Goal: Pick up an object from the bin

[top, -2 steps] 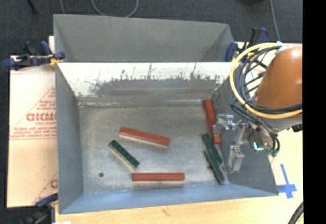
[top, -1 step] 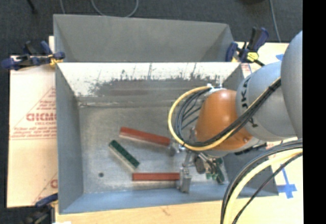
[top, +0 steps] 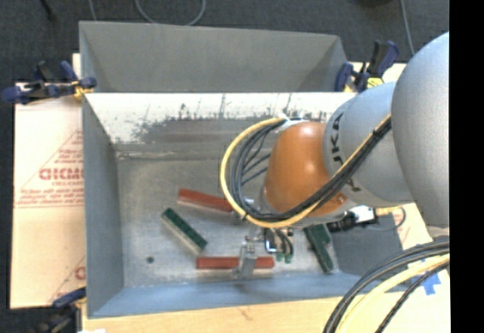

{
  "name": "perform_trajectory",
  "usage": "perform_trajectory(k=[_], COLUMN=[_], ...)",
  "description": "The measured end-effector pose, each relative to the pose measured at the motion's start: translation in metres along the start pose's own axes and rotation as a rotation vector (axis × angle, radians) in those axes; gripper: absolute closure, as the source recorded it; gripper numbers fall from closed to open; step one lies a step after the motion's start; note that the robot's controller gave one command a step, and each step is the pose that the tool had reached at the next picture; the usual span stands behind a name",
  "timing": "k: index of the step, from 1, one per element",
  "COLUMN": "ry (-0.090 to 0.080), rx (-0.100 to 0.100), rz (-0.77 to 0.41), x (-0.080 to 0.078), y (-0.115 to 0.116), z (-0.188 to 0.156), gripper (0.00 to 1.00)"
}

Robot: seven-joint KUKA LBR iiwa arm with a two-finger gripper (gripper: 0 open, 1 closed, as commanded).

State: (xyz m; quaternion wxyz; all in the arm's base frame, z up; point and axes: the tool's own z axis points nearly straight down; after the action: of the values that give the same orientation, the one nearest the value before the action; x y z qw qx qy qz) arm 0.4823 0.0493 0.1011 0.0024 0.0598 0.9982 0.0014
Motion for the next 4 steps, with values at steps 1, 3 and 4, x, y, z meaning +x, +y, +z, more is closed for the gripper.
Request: perform_trajectory(k=[1,3,4], ry=[-0.001,0.0,0.0], rx=[0.002,0.004,0.004], rz=[0.155,0.233,0.231], x=[-0.002,0.004,0.005], y=[-0.018,-0.001,-0.001], z=[-0.005,0.032,0.031], gripper=[0.0,0.0,1.0])
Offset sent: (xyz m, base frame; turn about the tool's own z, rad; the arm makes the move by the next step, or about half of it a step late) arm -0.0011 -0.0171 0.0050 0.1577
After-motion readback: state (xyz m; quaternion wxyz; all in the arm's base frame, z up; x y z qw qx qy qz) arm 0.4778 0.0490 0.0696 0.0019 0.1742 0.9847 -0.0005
